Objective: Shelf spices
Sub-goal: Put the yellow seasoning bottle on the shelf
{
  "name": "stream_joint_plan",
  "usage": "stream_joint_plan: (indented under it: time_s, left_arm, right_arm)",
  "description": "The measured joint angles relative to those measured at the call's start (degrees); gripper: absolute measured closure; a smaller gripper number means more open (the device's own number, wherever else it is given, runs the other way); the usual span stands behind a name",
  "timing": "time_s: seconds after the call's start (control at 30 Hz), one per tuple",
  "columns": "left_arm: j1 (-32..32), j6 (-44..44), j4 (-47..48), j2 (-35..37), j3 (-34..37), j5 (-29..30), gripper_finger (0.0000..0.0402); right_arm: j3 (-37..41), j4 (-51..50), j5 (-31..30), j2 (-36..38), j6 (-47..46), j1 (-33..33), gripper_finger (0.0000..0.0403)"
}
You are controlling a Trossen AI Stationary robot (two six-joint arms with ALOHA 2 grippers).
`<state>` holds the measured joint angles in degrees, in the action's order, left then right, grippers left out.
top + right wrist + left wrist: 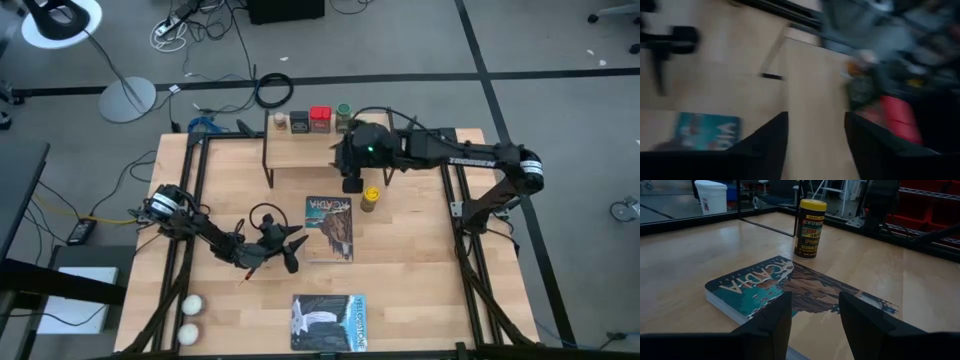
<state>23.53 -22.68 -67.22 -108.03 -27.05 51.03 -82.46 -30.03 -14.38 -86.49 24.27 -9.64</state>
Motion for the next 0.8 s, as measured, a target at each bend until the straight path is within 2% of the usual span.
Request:
stream_joint_plan:
  time_s: [0.07,0.13,0.23,0.33,0.43,0.53,0.7,0.8]
  left_arm:
    - [0.0,0.0,-0.1,0.0,0.0,0.0,0.0235]
    - [0.0,0.0,-0.3,0.0,-0.1,-0.1,0.0235]
    - [-0.1,0.0,-0.6,0.0,-0.1,-0.1,0.0235]
    - [-0.1,-0.1,-0.7,0.0,-0.1,-0.3,0.0235]
    - [-0.1,-0.1,-0.8,0.0,-0.1,-0.4,0.0235]
    - [-0.1,-0.1,-1.1,0.0,-0.1,-0.5,0.0235]
    - [-0.2,-0.1,-1.7,0.0,-0.1,-0.5,0.0235]
    - [-0.2,-0.1,-1.9,0.0,-0.1,-0.5,0.0235]
  right_arm:
    - [-0.9,-1.6,-6.8,1.6,0.5,2.3,0.0196]
    - [-1.1,-1.0,-11.8,3.6,1.7,4.5,0.0196]
    - [-1.2,-1.2,-21.1,7.2,0.2,8.6,0.0218]
    - [-1.2,-6.6,-24.3,10.6,-2.1,12.2,0.0259]
    - [-0.9,-14.5,-23.6,12.9,-7.0,14.3,0.0319]
    - [0.1,-21.3,-18.7,14.7,-13.4,14.7,0.0385]
    - [5.9,-23.5,-12.5,15.9,-19.5,13.5,0.039]
    - [10.3,-21.5,-5.0,16.1,-20.6,10.9,0.0388]
